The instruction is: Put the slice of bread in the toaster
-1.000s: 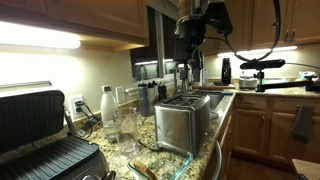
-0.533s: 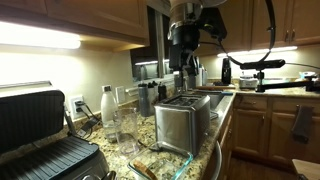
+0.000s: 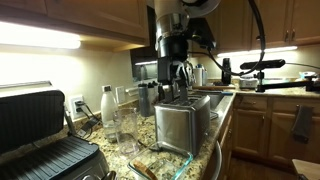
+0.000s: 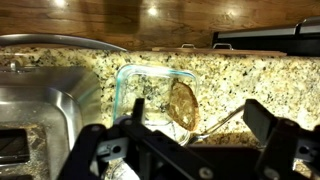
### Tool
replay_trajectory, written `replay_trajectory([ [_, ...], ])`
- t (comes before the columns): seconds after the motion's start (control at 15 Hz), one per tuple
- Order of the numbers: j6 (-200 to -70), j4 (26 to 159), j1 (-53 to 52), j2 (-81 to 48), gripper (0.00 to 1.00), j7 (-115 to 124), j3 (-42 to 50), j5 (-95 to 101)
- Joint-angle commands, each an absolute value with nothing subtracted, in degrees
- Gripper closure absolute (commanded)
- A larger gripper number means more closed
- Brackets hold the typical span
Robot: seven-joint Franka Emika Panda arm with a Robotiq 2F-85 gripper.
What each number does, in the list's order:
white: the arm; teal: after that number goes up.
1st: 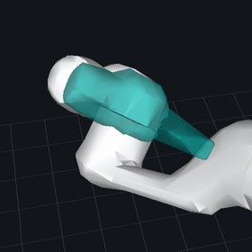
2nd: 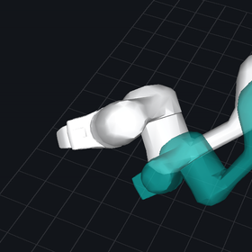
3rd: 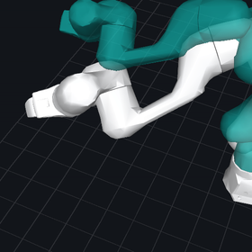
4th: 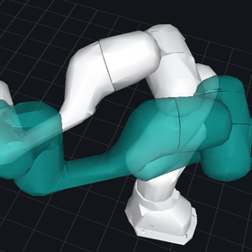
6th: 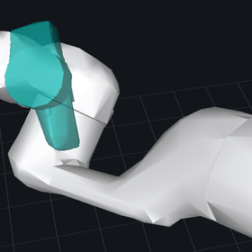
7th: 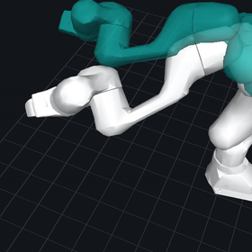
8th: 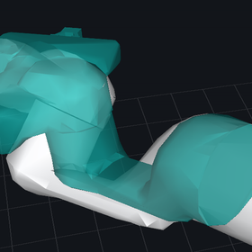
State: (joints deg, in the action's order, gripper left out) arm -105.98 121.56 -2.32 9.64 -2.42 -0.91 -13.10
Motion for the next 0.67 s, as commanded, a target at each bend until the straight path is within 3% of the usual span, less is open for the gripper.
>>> replay_trajectory([
  [0.0, -107.3, 120.6, -3.1, 7.1, 0.00, -3.1, -1.7, -15.4],
  [0.6, -113.9, 120.1, -4.4, 0.4, 0.00, -2.5, -4.3, -20.3],
])
